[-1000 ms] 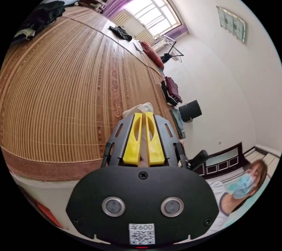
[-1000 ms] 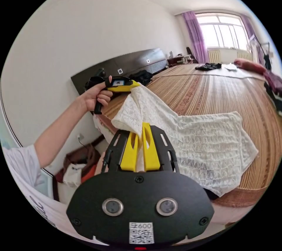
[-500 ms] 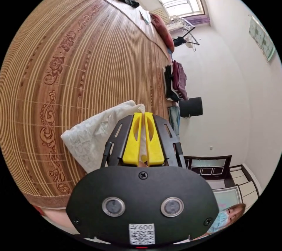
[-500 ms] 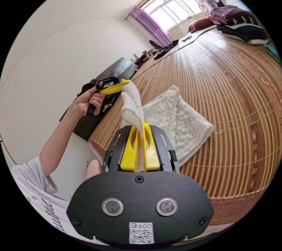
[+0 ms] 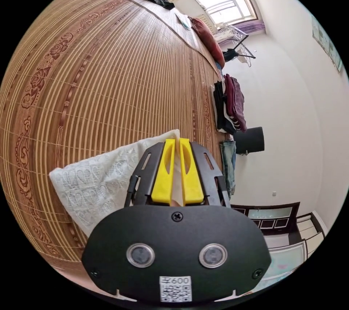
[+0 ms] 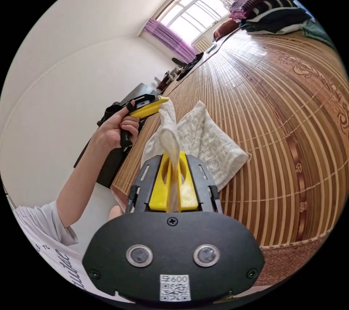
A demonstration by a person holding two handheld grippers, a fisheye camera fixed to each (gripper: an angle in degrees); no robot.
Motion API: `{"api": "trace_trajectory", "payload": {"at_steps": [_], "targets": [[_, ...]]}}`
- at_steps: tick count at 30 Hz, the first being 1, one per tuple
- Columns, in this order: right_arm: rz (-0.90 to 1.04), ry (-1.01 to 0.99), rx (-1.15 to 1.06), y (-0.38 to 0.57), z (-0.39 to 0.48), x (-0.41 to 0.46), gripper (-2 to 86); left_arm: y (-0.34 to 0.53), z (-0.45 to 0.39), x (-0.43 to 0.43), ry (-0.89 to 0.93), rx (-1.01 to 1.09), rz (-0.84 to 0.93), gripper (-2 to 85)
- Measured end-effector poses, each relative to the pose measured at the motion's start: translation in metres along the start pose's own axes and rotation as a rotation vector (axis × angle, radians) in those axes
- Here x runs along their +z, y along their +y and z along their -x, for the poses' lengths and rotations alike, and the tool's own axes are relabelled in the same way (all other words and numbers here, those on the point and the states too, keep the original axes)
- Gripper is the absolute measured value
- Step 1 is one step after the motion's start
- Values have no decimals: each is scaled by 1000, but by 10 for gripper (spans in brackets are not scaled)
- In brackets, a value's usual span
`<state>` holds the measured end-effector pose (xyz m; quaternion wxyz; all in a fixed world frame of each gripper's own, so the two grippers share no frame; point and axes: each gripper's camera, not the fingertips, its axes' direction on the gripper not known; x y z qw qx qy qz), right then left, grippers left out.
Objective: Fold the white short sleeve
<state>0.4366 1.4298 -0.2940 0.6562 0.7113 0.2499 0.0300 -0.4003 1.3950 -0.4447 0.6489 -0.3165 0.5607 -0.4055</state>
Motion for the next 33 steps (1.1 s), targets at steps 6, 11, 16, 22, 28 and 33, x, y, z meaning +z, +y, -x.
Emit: {"api": "trace_trajectory", "payload": {"at_steps": [6, 11, 16, 22, 28, 33], "targets": [[-49, 19, 65, 0, 30, -40, -8, 24, -26, 31, 123, 407, 23, 67], [-150, -63, 146, 3, 32, -77, -9, 56, 5, -17, -277, 690, 29, 73], [-120, 37, 143, 6, 80, -61, -9, 64, 95, -26, -385, 718, 154, 78], [-61, 146, 179, 24, 116, -18, -8, 84, 152, 9, -495, 753, 168, 75], [73, 262, 119, -9, 160, 39, -8, 100, 207, -23, -422, 650, 214, 47], [333, 233, -45, -94, 200, 135, -8, 204, 254, -99, -442, 605, 284, 45]]}}
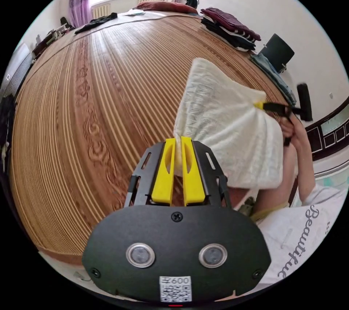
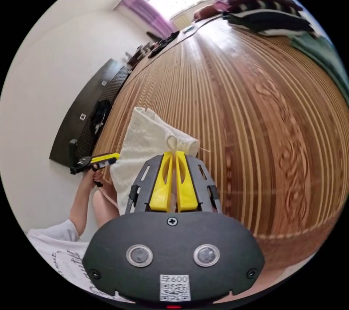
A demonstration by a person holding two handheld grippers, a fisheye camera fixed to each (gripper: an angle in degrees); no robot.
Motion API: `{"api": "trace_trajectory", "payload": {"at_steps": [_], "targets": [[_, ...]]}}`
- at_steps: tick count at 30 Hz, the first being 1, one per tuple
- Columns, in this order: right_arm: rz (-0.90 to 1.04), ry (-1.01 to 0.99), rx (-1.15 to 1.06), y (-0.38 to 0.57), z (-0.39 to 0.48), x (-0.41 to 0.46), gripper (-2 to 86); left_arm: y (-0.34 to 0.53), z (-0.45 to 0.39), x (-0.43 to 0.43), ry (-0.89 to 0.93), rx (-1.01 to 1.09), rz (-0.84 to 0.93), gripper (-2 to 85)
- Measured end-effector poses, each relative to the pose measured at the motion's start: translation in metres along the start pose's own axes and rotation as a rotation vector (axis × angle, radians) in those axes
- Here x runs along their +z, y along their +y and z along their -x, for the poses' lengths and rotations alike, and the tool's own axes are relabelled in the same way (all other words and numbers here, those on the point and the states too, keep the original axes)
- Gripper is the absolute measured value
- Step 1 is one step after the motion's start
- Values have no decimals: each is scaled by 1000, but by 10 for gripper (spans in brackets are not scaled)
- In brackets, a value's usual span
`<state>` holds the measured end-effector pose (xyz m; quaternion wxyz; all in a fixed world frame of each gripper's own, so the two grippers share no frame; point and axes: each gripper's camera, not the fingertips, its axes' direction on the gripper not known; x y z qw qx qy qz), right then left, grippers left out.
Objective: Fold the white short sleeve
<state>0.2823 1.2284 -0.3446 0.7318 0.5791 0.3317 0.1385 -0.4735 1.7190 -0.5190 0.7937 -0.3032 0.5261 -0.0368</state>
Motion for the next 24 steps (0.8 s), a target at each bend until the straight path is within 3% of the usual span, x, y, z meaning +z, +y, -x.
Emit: {"api": "trace_trajectory", "payload": {"at_steps": [4, 8, 11, 14, 16, 21, 24], "targets": [[146, 28, -136, -42, 46, 66, -8, 25, 31, -19, 166, 46, 120, 62], [79, 8, -135, -27, 66, 68, -8, -13, 134, -61, 349, -89, -134, 116], [35, -35, -102, -12, 63, 68, -8, -60, 187, -45, 407, -145, -183, 130], [29, -85, -89, -2, 59, 78, -8, -103, 209, -5, 418, -136, -116, 122], [32, -110, -87, 3, 57, 84, -8, -113, 210, 7, 479, -77, -125, 57], [0, -135, -73, 14, 50, 92, -8, -117, 226, -19, 391, -91, -139, 33], [12, -185, 49, 11, 18, 113, -8, -121, 243, -13, 367, -118, -142, 33]]}}
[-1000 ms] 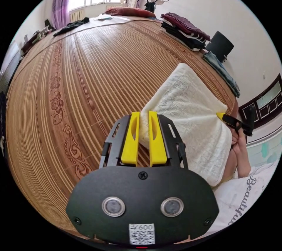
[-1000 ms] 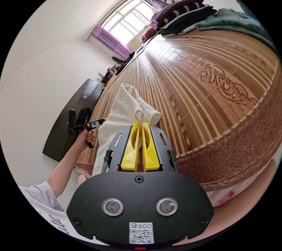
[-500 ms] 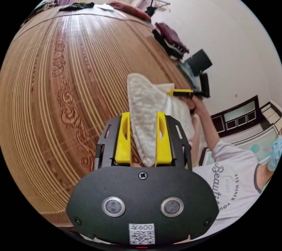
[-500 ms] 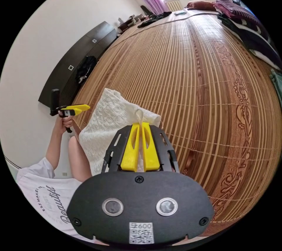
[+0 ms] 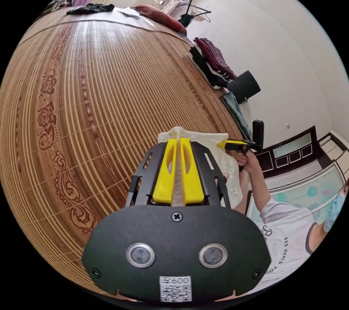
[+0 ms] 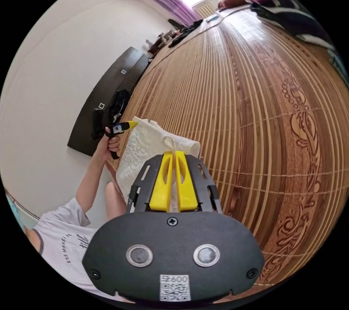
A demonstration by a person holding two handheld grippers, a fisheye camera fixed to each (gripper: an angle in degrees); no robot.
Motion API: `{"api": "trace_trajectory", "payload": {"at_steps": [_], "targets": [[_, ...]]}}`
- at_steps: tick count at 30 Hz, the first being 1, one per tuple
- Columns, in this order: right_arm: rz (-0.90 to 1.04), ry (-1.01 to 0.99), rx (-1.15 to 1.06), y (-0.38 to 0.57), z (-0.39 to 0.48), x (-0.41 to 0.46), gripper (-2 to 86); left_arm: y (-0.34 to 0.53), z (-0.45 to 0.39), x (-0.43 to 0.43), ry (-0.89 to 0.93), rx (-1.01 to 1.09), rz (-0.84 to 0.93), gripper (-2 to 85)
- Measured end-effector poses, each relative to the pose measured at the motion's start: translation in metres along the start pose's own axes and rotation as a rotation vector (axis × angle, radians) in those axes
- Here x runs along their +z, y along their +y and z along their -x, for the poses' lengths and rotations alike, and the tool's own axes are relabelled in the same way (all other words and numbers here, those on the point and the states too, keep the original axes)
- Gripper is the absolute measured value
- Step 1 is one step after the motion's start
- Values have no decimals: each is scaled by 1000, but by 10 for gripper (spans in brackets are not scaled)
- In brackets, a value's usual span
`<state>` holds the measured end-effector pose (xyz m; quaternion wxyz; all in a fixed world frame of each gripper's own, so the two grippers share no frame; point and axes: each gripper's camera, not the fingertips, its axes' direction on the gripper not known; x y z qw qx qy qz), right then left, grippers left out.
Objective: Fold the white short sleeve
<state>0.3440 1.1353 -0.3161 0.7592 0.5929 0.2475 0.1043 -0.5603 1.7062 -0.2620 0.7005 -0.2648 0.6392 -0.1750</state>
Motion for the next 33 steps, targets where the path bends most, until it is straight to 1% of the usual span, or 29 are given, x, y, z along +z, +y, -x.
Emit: {"api": "trace_trajectory", "payload": {"at_steps": [3, 5, 7, 8, 9, 10, 11, 12, 13, 14, 15, 16, 17, 18, 19, 20, 21, 22, 23, 24, 25, 27, 29, 31, 33], "targets": [[6, 47, 40, 8, -22, 28, -8, 0, 21, 34, -89, -32, 53, 37], [-46, 39, 58, 25, -28, 29, -8, 6, 33, 45, -109, -47, 44, 44], [-60, 76, 71, 36, -28, 19, -8, 14, 41, 37, -115, -85, -1, 57], [-72, 132, 66, 46, -25, 7, -7, 17, 40, 22, -144, -106, -7, 70], [-78, 165, 66, 52, -22, -1, -7, 24, 32, -1, -240, -109, -33, 81], [-102, 220, 57, 67, -11, -19, -7, 29, 25, -13, -284, -92, -53, 87], [-130, 236, 5, 89, 10, -36, -7, 44, 6, -40, -340, -29, -96, 81], [-145, 229, -39, 102, 25, -44, -8, 64, -14, -61, -335, 49, -113, 67], [-174, 192, -159, 136, 59, -52, -8, 76, -24, -68, -317, 91, -111, 56], [-176, 145, -311, 178, 96, -48, -8, 106, -47, -78, -290, 167, -111, 38], [-165, 119, -375, 199, 113, -43, -8, 141, -70, -81, -285, 232, -98, 25], [-146, 57, -448, 238, 136, -29, -8, 159, -79, -80, -289, 254, -95, 23], [-129, -25, -491, 268, 148, -11, -8, 194, -92, -75, -287, 281, -94, 19], [-114, -64, -499, 280, 150, 0, -8, 223, -96, -66, -266, 278, -77, 16], [-70, -110, -473, 292, 145, 30, -8, 235, -96, -59, -243, 279, -58, 14], [-5, -85, -437, 296, 134, 64, -9, 251, -91, -41, -199, 281, -1, 13], [27, -47, -414, 298, 126, 80, -9, 262, -78, -22, -209, 258, 52, 11], [88, 58, -373, 301, 108, 109, -9, 268, -70, -15, -240, 246, 68, 11], [121, 126, -404, 309, 97, 127, -8, 278, -56, -5, -293, 242, 75, 10], [102, 111, -422, 314, 92, 127, -8, 289, -44, -4, -268, 241, 36, 9], [68, 107, -385, 317, 79, 126, -8, 295, -39, -4, -253, 224, 19, 8], [51, 171, -402, 317, 76, 133, -8, 318, -36, -1, -247, 203, -13, 6], [60, 304, -480, 302, 84, 158, -8, 338, -49, 6, -287, 213, -22, 5], [80, 372, -524, 283, 86, 181, -8, 360, -69, 18, -333, 237, -25, 3], [95, 391, -505, 266, 82, 200, -8, 392, -94, 30, -427, 263, -70, 1]]}}
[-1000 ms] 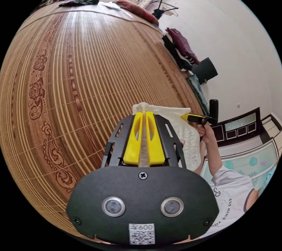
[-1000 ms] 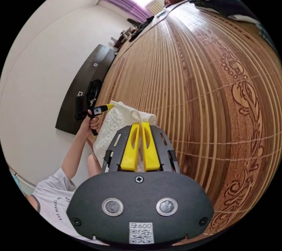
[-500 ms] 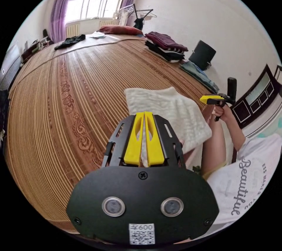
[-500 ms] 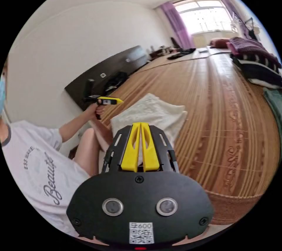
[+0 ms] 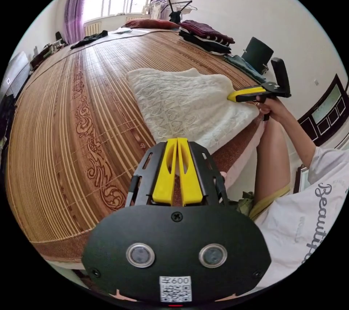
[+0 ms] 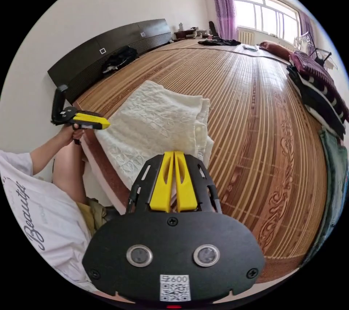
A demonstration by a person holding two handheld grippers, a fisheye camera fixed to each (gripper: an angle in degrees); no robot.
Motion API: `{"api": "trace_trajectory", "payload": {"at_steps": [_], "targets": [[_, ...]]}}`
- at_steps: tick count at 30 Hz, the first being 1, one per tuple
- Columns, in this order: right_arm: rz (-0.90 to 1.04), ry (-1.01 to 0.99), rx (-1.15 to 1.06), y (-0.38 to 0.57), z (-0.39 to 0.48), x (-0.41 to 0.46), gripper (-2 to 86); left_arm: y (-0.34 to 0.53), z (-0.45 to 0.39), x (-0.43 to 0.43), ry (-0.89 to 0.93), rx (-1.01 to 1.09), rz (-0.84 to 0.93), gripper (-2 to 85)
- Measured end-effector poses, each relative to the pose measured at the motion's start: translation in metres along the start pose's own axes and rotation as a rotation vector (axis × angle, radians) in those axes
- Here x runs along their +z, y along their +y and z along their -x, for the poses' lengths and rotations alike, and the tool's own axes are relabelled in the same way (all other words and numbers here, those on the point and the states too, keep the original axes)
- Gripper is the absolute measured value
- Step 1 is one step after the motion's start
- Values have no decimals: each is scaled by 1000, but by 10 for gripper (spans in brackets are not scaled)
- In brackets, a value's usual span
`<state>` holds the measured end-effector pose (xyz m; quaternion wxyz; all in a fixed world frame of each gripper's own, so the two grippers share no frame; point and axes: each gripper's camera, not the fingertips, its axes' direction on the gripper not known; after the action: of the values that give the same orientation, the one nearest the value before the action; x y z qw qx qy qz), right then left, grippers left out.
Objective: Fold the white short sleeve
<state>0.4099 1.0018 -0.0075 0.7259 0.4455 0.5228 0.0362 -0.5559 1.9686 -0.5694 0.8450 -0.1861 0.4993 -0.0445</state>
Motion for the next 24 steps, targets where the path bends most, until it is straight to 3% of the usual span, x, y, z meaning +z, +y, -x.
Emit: {"api": "trace_trajectory", "payload": {"at_steps": [5, 9, 11, 13, 16, 19, 22, 24], "targets": [[-51, 92, 266, 16, 15, -3, -9, 41, -15, -38, -58, -216, -90, 1], [-108, 13, 73, 26, 108, -32, -9, 53, -31, -78, -67, -347, -85, 1], [30, -37, 10, 10, 144, -16, -8, 45, -49, -80, -26, -277, -43, 1], [170, 102, 44, -4, 147, 20, -8, 37, -69, -74, -3, -167, -13, 1], [145, 427, 98, 0, 142, 51, -8, 30, -91, -56, -104, -125, 3, 3], [136, 390, -16, 23, 139, 96, -8, 31, -102, -12, -224, -112, 51, 5], [201, 297, 27, 47, 88, 159, -8, 39, -105, 59, -268, -103, 124, 7], [224, 225, 170, 69, 21, 187, -8, 56, -98, 122, -256, -66, 173, 8]]}}
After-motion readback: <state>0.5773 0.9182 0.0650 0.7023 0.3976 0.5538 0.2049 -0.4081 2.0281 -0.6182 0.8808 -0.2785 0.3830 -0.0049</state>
